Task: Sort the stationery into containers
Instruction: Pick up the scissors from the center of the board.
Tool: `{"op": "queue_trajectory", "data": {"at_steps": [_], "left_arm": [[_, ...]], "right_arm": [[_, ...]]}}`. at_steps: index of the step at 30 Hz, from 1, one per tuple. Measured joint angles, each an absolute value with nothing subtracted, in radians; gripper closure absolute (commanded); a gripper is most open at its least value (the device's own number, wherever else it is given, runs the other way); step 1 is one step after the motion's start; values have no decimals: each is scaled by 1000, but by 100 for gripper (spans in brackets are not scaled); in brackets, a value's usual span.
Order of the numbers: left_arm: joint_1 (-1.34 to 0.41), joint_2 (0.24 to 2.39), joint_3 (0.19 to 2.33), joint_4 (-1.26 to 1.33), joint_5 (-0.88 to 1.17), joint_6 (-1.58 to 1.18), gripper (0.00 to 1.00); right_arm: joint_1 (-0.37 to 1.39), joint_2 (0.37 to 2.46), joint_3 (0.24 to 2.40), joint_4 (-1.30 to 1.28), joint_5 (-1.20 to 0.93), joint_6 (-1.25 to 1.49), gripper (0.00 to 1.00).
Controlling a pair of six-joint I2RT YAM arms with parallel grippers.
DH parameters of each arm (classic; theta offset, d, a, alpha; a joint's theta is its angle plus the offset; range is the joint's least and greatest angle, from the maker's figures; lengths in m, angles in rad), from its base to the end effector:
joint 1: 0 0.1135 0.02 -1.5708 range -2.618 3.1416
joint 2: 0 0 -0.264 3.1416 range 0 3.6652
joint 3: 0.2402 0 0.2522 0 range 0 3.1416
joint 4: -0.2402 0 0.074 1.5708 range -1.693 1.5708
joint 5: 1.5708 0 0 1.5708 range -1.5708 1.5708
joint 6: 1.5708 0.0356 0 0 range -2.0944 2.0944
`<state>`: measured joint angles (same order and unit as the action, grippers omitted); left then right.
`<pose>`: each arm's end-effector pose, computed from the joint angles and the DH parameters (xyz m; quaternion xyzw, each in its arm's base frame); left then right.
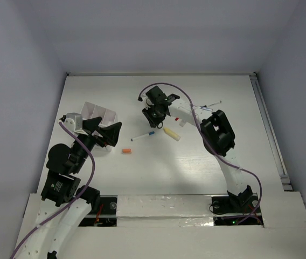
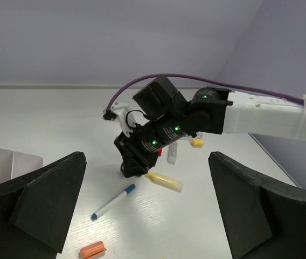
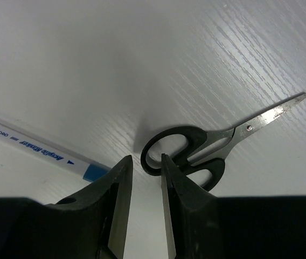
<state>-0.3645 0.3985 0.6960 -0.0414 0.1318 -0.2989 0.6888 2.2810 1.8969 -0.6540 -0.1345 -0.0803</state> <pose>0.0909 -0.0397 0.3728 0.0721 0.6077 -0.2953 0.7337 0.3808 0.3197 0.1834 -0.3775 0.8856 0.1405 0.2311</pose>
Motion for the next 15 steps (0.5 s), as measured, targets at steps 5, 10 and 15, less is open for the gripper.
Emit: {"op": "queue_trajectory", "data": {"at_steps": [5, 10, 15], "left_arm": [[-364, 398, 696, -41, 132, -299, 1], [-364, 398, 696, -41, 132, -299, 1], [-364, 398, 696, -41, 132, -299, 1]], "right_arm": [[689, 2325, 1934, -663, -117, -78, 67], [689, 2351, 1980, -677, -87, -78, 76], [689, 2368, 2008, -693, -62, -75, 87]]}}
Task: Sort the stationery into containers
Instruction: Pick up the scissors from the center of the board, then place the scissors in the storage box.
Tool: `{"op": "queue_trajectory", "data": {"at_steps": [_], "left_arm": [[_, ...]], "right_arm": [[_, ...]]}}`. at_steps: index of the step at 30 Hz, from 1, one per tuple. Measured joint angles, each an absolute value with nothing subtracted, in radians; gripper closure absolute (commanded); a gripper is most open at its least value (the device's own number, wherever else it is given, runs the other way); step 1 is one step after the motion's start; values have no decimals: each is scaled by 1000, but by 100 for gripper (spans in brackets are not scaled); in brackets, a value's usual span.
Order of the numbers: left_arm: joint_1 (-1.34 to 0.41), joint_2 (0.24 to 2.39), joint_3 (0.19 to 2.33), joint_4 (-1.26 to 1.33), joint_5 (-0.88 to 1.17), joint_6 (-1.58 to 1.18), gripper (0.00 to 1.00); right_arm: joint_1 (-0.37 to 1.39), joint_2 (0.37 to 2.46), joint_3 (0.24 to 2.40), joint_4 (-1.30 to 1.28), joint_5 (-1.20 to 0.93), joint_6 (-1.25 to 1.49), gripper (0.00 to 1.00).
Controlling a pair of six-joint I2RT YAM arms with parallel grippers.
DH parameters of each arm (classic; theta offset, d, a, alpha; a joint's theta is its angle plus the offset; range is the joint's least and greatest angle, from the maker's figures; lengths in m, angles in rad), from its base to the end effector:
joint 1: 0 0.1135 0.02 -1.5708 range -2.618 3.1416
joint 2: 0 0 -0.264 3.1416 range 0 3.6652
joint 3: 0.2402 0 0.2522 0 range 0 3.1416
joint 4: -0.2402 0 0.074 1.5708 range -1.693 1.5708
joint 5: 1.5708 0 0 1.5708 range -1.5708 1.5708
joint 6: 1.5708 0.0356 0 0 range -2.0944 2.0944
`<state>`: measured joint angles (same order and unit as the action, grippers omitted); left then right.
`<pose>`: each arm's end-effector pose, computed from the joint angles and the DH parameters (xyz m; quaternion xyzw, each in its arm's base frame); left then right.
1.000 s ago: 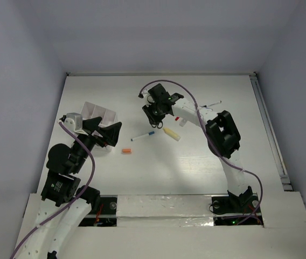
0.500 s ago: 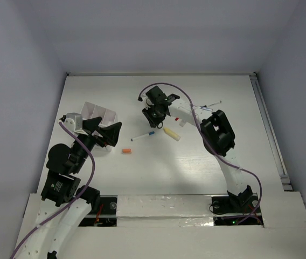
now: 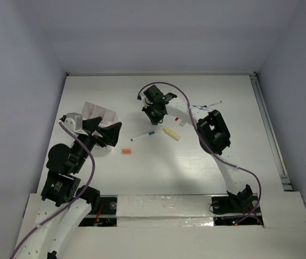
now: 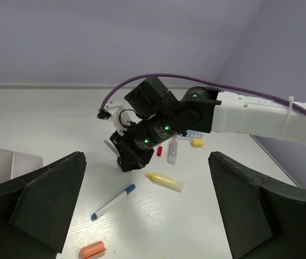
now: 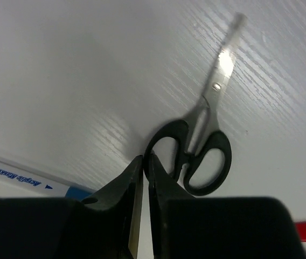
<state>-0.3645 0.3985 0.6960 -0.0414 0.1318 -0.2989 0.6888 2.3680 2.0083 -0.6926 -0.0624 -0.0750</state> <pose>0.0909 -0.0397 0.3728 0.0721 0.6077 -0.2953 0.7337 0.3951 0.3281 0.1728 -0.3675 0.8935 0.1061 0.2352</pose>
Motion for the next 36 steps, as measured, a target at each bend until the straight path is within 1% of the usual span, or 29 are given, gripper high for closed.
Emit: {"op": "queue_trajectory", "data": {"at_steps": [1, 3, 10, 14, 20, 26, 28, 30, 33, 36], "left_arm": [[-364, 398, 696, -41, 132, -299, 1], [-364, 398, 696, -41, 131, -299, 1], [-364, 398, 696, -41, 131, -299, 1], [-364, 403, 696, -41, 131, -299, 1], [-364, 415, 696, -41, 131, -306, 2], [-364, 447, 696, -39, 132, -339, 4], [-364, 469, 695, -28, 142, -361, 5], [-364, 496, 688, -10, 155, -389, 7], [-364, 542, 667, 21, 171, -440, 16], [-364, 611, 646, 72, 201, -496, 19]], "right_arm": [[689, 2371, 2015, -698, -58, -75, 94], [689, 2382, 2032, -705, -52, -72, 100], [689, 2385, 2038, -685, -42, -23, 100], [689, 2352, 1961, -543, -56, 60, 100], [689, 2136, 1711, -308, -118, 197, 100], [687, 1888, 1530, -68, -224, 293, 100], [685, 1835, 1488, -6, -271, 314, 100], [683, 1785, 1433, 58, -325, 325, 100], [682, 1722, 1343, 100, -377, 332, 100], [682, 1675, 1261, 128, -413, 328, 100]]}}
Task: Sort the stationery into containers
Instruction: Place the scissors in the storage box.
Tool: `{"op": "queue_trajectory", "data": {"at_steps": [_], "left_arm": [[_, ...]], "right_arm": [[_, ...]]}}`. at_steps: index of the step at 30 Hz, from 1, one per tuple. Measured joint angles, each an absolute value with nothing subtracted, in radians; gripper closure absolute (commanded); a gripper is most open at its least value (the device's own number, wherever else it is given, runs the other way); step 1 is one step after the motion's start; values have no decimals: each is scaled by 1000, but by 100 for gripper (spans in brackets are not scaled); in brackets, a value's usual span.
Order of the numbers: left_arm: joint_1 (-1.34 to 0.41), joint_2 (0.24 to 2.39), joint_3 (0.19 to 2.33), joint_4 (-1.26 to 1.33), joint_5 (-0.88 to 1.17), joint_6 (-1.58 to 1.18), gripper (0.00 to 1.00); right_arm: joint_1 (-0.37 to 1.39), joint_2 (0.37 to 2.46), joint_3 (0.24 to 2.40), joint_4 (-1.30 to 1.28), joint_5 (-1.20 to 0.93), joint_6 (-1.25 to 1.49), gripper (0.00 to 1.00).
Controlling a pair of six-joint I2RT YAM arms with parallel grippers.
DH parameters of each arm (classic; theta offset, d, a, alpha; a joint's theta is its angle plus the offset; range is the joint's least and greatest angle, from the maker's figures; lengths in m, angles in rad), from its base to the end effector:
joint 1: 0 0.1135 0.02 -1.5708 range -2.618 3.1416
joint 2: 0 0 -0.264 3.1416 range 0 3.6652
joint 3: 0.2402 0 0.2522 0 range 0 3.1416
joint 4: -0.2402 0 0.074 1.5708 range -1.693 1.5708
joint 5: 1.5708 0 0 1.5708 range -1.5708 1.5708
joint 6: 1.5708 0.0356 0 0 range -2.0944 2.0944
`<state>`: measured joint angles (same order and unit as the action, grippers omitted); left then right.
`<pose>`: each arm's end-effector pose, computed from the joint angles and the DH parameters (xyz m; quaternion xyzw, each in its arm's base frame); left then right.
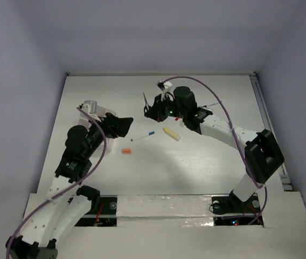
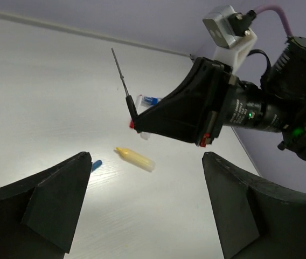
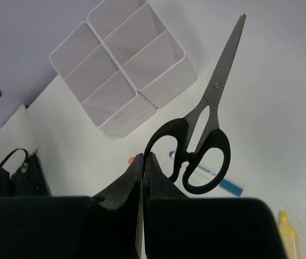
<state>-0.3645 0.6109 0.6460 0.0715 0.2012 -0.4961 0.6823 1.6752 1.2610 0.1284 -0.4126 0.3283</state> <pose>0.1420 -0.0618 0.3451 0.0308 0.6685 -0.3697 0.6446 0.3000 0.2622 0.3023 -0.2588 0.7498 0.4274 0.4338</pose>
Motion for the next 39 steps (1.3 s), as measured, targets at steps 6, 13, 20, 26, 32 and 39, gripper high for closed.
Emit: {"op": "queue_trajectory", "data": {"at_steps": [6, 13, 20, 26, 32, 39], "left_arm": [[-364, 801, 645, 183, 233, -582, 29], [-364, 1013, 645, 310, 271, -644, 41], [-365, 1077, 646, 366, 280, -672, 50], [-365, 1113, 656, 404, 270, -675, 62], [-372, 1169, 657, 425, 271, -682, 68], [-379, 1192, 670, 447, 274, -682, 70]], "right_arm": [[693, 1619, 1167, 145, -422, 292, 100], [770, 1588, 1158, 143, -375, 218, 100], [796, 1586, 1146, 141, -358, 183, 100], [796, 1586, 1145, 141, -350, 171, 100], [800, 1586, 1145, 132, -340, 161, 100], [801, 1586, 1145, 125, -339, 153, 100]]}}
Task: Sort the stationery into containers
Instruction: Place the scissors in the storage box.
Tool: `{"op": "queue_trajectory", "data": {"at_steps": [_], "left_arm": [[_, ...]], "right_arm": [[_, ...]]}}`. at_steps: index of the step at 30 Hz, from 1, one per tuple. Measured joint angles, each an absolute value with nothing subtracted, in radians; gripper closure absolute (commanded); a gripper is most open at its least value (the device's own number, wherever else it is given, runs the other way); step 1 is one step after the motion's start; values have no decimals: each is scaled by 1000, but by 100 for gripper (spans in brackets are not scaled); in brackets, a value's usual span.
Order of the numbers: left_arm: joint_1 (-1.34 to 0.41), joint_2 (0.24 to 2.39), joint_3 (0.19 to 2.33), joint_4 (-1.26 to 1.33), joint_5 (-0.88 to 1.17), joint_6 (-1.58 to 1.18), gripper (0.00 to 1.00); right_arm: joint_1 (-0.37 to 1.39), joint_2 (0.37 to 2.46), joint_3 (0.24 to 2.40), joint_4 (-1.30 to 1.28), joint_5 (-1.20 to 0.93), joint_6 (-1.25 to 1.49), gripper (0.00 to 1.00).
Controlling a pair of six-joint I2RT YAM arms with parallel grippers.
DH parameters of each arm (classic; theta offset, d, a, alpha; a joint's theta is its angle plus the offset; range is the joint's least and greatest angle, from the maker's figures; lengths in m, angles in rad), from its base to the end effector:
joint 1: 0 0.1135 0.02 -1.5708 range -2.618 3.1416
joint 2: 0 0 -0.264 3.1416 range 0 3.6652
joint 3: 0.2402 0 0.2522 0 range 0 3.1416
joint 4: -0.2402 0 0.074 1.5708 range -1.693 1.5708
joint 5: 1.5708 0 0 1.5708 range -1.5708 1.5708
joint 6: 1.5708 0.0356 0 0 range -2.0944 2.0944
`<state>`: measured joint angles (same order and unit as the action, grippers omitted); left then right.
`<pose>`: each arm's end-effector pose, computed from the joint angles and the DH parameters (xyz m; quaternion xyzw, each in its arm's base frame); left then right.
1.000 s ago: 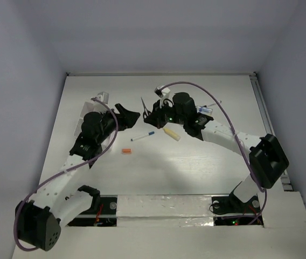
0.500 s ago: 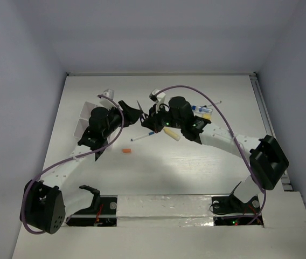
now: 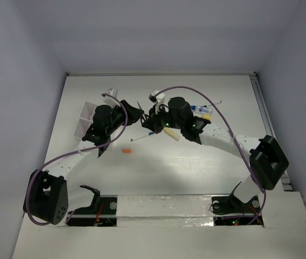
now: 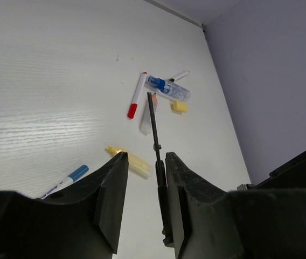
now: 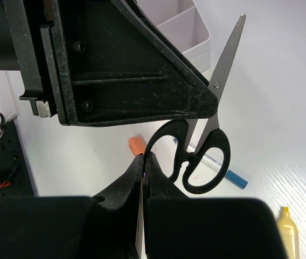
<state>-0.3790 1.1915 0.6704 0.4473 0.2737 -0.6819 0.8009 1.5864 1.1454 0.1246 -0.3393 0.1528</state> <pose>0.2496 -0.1098 0.2808 -0.0177 0.7316 -0.4273 0.5310 0.2515 0.2764 0.2937 -0.3480 0.7250 0.3870 0.4512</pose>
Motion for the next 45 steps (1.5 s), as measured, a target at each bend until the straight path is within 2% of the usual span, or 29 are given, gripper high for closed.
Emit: {"op": "queue_trajectory", "data": {"at_steps": [3, 4, 5, 6, 12, 17, 18, 19, 20, 22, 25, 28, 36, 45], "left_arm": [[-381, 1202, 675, 461, 274, -682, 71], [-381, 1205, 675, 467, 276, -682, 74], [-386, 1211, 675, 475, 278, -682, 84], [-387, 1213, 675, 478, 278, -682, 88], [-393, 1225, 685, 483, 281, -683, 100], [-397, 1227, 691, 481, 272, -678, 100], [-398, 1227, 691, 480, 265, -676, 100], [-398, 1227, 691, 480, 258, -674, 100], [-400, 1226, 691, 478, 251, -672, 100], [-402, 1222, 691, 473, 226, -665, 100], [-401, 1215, 691, 473, 175, -651, 100], [-399, 1211, 691, 472, 123, -633, 100], [-397, 1193, 692, 430, -73, -551, 100], [-324, 1234, 698, 504, -286, -373, 100]], "right_arm": [[802, 1586, 1145, 120, -339, 153, 100], [804, 1586, 1145, 119, -340, 153, 100], [805, 1586, 1145, 119, -340, 153, 100], [807, 1586, 1145, 119, -340, 153, 100], [813, 1586, 1145, 118, -339, 152, 100], [813, 1586, 1145, 119, -332, 150, 100], [813, 1586, 1145, 119, -331, 150, 95], [813, 1586, 1145, 119, -329, 150, 86], [813, 1586, 1145, 120, -329, 151, 69], [813, 1584, 1140, 123, -330, 159, 55], [813, 1562, 1113, 115, -328, 163, 43], [813, 1520, 1083, 111, -321, 163, 38], [813, 1319, 974, 111, -259, 172, 37], [813, 1037, 661, 190, -245, 242, 37]]}}
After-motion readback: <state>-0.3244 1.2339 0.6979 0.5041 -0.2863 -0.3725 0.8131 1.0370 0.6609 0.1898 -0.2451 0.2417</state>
